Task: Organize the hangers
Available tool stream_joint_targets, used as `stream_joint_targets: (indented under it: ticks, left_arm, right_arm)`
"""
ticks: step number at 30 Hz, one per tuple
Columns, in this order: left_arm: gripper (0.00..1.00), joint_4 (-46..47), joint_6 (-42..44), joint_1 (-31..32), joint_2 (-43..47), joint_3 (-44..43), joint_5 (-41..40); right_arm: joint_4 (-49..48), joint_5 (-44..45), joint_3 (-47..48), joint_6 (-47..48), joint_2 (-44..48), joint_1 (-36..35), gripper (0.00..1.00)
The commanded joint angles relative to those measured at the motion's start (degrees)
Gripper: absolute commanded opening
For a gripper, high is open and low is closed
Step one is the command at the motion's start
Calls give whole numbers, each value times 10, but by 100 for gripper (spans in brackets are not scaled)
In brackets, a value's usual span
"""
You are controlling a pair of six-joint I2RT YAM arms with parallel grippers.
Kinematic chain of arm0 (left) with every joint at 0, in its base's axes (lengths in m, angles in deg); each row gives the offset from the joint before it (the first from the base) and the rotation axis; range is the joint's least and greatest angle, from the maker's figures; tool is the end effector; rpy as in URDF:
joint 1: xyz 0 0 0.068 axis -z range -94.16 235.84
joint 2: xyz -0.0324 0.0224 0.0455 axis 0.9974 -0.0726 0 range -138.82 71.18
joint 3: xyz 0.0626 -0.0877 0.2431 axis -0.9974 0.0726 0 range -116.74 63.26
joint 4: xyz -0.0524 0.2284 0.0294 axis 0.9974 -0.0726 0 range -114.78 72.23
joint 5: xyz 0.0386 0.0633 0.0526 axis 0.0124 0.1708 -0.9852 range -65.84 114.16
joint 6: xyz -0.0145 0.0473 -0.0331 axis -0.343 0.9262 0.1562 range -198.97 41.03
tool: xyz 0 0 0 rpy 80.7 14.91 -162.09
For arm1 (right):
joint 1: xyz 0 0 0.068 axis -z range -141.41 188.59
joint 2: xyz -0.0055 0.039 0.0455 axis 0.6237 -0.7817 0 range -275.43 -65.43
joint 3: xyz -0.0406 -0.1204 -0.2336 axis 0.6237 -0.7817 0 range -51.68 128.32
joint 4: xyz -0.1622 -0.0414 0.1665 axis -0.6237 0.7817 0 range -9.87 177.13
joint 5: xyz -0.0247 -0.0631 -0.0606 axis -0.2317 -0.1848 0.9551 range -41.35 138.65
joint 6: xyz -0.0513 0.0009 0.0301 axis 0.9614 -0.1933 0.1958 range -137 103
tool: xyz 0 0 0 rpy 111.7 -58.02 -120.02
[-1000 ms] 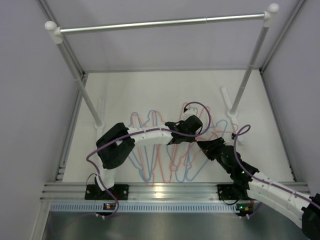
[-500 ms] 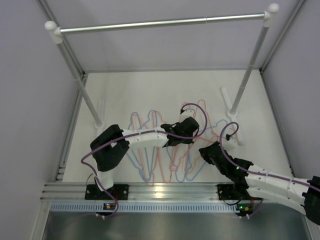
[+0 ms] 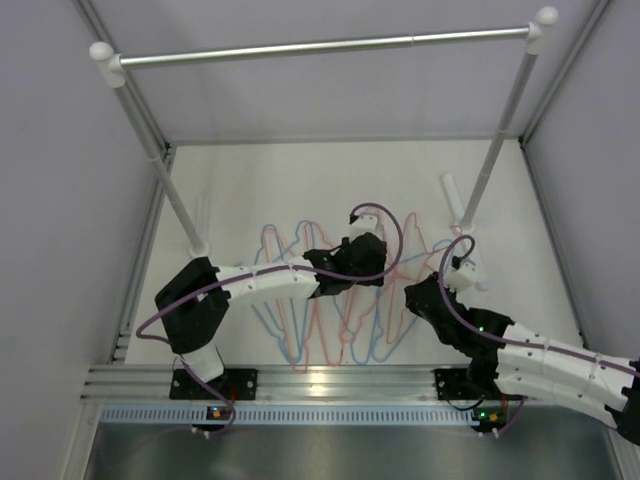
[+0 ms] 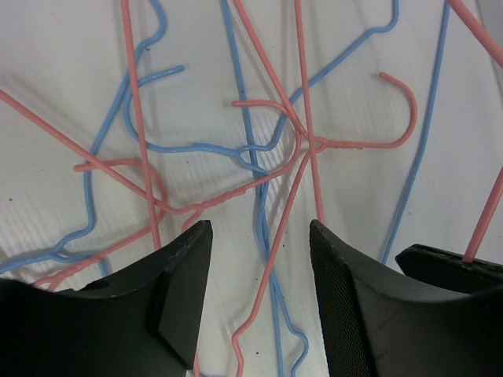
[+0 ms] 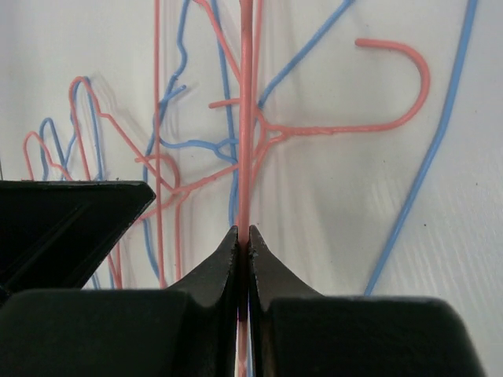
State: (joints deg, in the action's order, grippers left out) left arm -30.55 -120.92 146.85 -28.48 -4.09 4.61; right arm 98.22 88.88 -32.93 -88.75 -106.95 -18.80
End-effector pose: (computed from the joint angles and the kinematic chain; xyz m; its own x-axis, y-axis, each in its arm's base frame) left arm 0.1875 -0.3081 0.2196 -0.7297 0.0172 -0.6836 0.2985 0.9074 -0.2958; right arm 0.0953 0.0967 0.1847 -0.4712 0.6089 -0.6382 0.2159 0.7811 0.5858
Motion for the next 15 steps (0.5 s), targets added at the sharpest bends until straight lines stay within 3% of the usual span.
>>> stream_joint_targets:
  ticks: [1, 4, 15]
  left_arm:
    - [58, 23, 11, 2, 78, 20, -35]
    - [60, 23, 15, 2, 140, 40, -49]
    - [59, 2, 23, 2, 340, 103, -57]
  right_arm:
    - [53, 35, 67, 90, 16, -11, 0]
    - [101, 42, 111, 149, 35, -11, 0]
    - [128, 7, 305, 388, 73, -11, 0]
